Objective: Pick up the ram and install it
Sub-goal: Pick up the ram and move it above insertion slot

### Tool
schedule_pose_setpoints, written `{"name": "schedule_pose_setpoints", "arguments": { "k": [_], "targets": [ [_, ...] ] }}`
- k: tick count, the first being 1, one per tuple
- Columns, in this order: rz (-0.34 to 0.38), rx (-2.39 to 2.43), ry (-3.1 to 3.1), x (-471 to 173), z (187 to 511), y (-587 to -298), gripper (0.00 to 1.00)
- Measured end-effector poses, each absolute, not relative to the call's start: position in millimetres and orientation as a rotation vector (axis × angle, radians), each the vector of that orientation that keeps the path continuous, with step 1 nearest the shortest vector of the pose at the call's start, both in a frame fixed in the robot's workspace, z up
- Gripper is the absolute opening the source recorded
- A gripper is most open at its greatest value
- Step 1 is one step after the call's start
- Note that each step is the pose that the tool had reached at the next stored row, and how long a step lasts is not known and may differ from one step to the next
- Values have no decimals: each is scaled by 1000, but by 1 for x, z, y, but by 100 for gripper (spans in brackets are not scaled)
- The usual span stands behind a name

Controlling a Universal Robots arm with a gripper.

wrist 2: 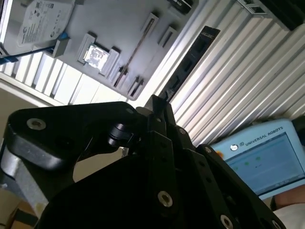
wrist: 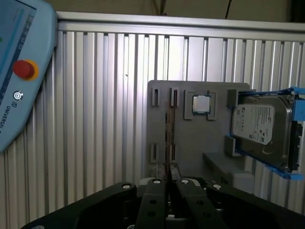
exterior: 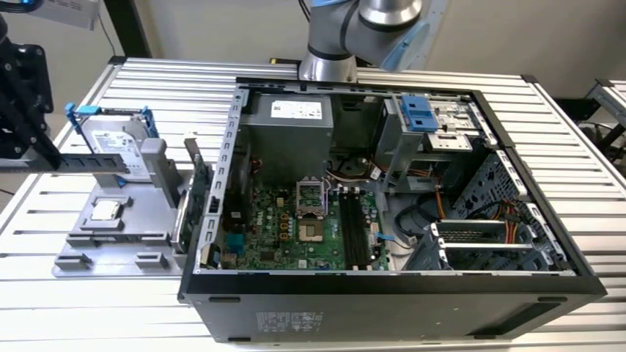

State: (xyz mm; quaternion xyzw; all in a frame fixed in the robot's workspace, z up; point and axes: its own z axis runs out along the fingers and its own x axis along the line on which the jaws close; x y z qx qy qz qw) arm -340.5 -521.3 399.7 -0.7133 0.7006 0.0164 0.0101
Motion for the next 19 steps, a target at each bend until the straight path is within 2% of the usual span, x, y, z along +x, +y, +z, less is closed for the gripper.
{"name": "schedule_pose_setpoints", "arguments": {
  "k": [19],
  "targets": [
    [51,-2228,2185,-324,400,-521,0]
  ]
}}
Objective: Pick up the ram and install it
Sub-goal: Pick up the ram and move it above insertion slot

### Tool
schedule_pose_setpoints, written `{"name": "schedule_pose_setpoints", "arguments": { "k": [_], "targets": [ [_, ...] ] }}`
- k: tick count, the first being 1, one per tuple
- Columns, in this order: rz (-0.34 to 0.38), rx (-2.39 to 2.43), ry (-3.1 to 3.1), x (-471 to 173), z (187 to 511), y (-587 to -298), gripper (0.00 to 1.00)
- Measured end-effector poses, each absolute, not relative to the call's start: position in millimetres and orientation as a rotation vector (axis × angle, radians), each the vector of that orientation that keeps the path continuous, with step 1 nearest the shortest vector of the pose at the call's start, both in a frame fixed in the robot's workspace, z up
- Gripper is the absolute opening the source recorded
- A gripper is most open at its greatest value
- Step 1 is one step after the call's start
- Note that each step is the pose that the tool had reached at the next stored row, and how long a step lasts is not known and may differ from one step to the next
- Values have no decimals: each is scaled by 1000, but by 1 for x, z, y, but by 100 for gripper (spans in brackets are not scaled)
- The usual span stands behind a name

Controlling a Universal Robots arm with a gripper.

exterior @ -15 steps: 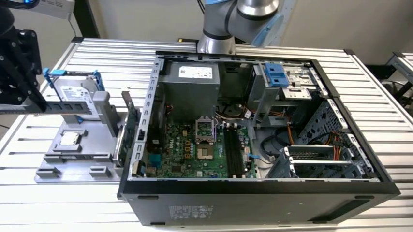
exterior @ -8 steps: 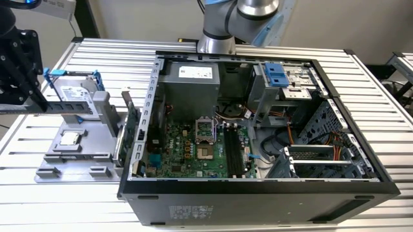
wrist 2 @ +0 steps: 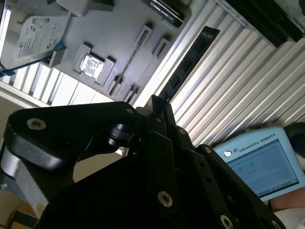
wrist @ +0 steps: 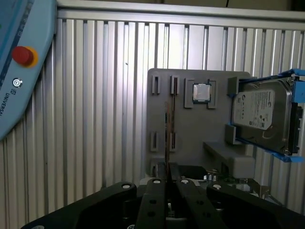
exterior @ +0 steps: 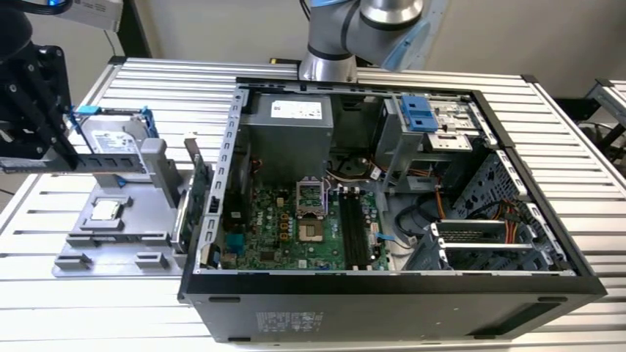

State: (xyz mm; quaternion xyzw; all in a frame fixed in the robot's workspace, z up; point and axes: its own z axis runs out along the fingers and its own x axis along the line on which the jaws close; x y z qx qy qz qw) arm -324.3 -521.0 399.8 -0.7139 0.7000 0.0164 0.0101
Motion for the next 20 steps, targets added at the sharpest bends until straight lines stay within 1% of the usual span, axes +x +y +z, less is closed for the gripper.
{"name": "schedule_pose_setpoints", "arguments": {
  "k": [20],
  "targets": [
    [51,-2228,2185,-304,400,-521,0]
  ]
}}
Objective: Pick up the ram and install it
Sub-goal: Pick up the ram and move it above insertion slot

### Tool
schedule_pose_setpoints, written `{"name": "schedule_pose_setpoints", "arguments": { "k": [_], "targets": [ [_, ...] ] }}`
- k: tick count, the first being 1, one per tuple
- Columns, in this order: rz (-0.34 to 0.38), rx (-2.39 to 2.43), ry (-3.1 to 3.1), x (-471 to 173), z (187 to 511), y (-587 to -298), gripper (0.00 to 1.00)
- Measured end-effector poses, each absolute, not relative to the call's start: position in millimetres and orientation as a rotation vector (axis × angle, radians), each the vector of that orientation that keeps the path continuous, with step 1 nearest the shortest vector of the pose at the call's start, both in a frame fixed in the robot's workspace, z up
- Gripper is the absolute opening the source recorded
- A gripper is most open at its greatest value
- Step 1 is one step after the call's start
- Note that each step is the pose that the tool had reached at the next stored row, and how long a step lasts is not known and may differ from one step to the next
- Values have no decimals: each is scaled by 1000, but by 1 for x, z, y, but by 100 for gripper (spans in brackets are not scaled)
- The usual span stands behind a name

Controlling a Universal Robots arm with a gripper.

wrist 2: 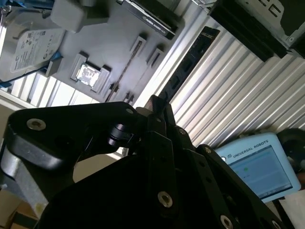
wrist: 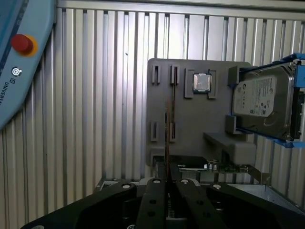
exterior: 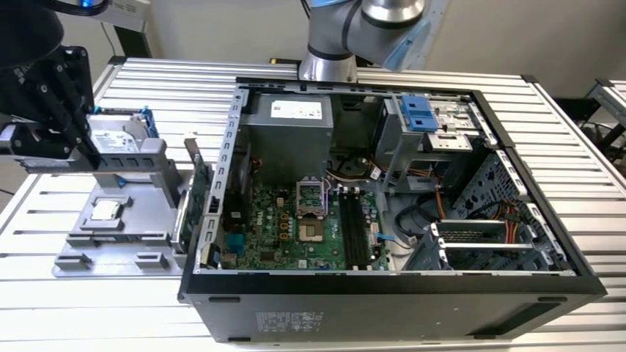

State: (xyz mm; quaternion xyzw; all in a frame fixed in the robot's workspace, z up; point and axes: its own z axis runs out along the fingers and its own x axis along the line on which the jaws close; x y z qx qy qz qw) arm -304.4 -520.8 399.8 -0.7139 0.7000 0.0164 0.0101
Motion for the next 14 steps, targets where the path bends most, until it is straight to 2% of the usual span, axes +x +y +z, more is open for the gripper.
{"name": "schedule_pose_setpoints", "arguments": {
  "k": [14],
  "targets": [
    [51,-2228,2185,-292,400,-521,0]
  ]
}}
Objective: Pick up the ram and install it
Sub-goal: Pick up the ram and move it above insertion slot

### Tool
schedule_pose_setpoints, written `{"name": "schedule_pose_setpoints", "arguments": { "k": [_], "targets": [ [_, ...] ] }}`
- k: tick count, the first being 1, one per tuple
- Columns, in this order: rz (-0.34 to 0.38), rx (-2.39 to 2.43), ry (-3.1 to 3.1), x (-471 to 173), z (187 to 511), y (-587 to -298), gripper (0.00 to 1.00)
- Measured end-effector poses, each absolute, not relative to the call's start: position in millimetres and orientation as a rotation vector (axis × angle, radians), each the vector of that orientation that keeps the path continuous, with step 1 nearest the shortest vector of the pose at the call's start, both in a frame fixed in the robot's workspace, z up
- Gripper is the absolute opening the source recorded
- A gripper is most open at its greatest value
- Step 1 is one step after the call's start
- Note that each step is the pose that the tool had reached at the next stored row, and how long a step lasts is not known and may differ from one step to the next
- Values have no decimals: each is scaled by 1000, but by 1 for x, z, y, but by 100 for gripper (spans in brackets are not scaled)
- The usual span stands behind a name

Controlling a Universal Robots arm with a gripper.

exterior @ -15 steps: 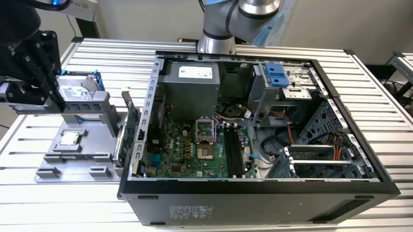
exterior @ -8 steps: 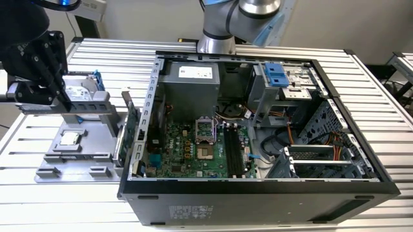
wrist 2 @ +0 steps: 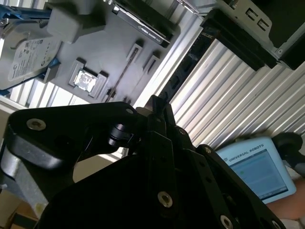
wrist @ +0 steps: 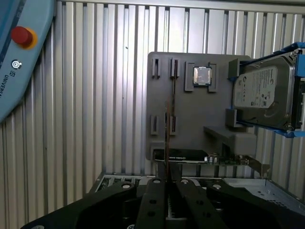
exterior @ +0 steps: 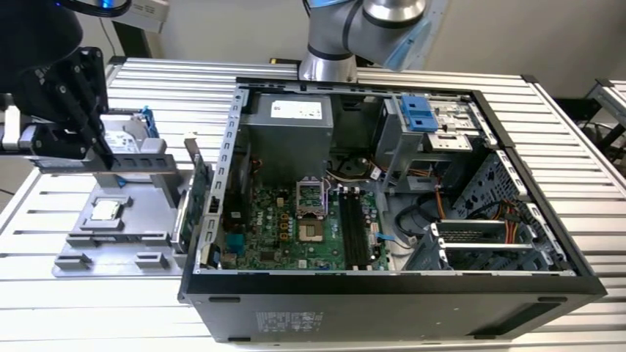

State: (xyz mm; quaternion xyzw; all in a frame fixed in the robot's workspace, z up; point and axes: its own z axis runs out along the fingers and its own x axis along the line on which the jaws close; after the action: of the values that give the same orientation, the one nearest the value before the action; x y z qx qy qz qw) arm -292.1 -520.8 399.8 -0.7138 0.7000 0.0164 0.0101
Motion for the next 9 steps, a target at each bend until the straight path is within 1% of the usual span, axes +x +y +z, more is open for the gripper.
{"name": "schedule_pose_setpoints", "arguments": {
  "k": [9],
  "targets": [
    [51,-2228,2185,-288,400,-521,0]
  ]
}}
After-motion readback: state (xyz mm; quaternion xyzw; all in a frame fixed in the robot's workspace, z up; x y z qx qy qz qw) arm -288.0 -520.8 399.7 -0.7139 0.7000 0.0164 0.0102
